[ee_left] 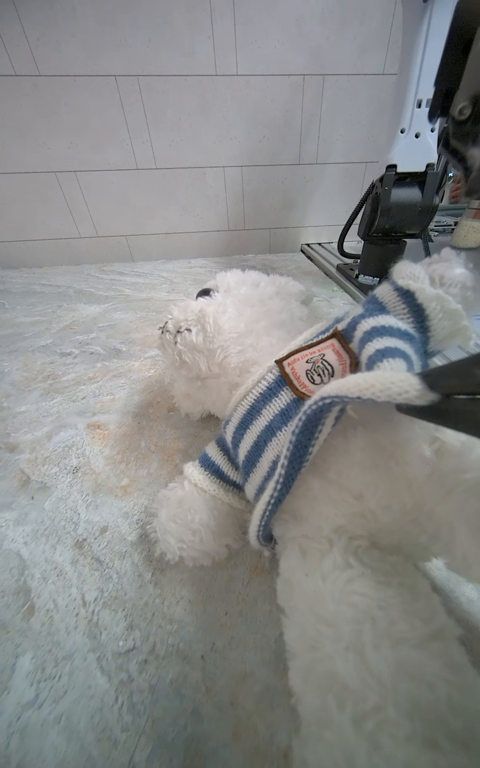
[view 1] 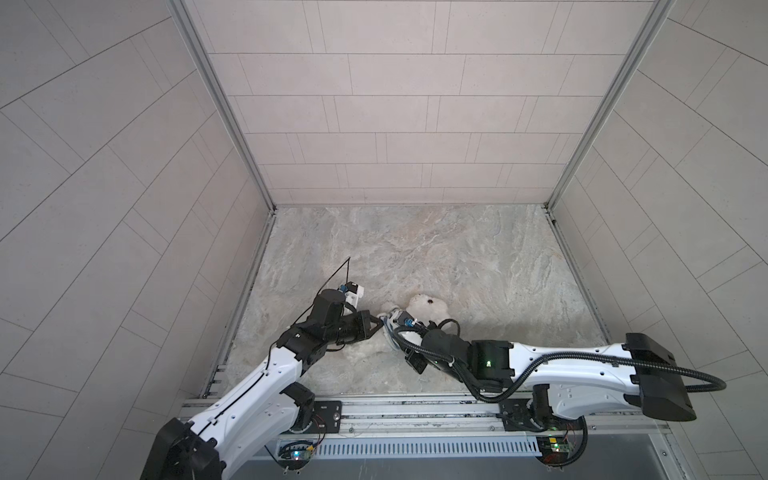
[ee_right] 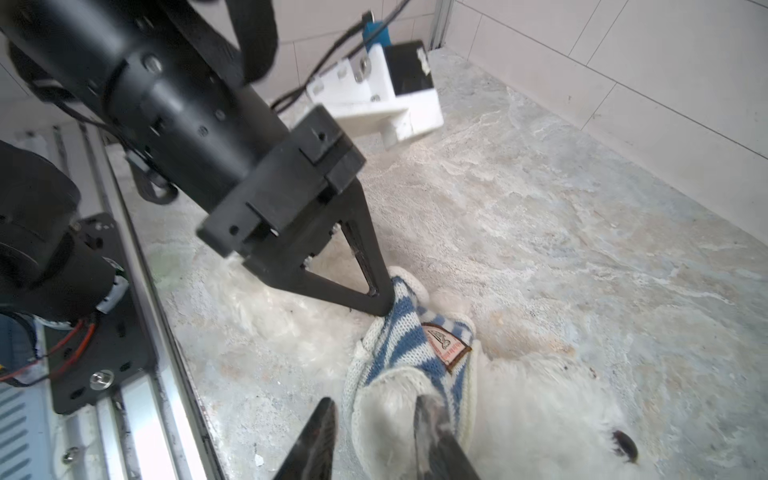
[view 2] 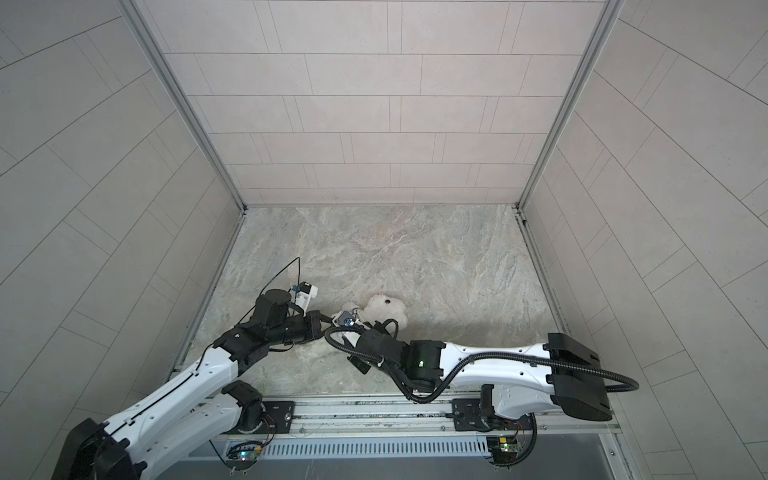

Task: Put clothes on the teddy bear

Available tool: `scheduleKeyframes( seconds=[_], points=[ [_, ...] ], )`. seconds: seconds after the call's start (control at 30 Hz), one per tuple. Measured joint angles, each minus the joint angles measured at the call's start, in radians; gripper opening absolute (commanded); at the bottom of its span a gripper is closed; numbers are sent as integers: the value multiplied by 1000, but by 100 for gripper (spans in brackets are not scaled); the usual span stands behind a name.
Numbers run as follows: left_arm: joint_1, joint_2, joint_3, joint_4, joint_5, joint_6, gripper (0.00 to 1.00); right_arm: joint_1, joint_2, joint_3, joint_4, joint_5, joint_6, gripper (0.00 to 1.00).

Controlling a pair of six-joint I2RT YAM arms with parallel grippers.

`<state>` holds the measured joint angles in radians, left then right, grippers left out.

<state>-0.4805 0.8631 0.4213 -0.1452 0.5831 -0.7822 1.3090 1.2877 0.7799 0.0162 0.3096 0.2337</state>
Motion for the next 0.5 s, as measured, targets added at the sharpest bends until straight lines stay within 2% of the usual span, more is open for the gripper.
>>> scheduleKeyframes(
  seconds=[0.27, 0.43, 0.5],
  points=[
    [0, 4, -5, 12, 1, -13, 0, -17, 47, 19, -55, 48, -21, 34],
    [0, 11, -5, 23, 1, -16, 0, -18, 68, 41, -74, 66, -29, 17],
    [0, 11, -6, 25, 1, -19, 0, -18, 69, 41, -77, 74, -34, 7]
  ],
)
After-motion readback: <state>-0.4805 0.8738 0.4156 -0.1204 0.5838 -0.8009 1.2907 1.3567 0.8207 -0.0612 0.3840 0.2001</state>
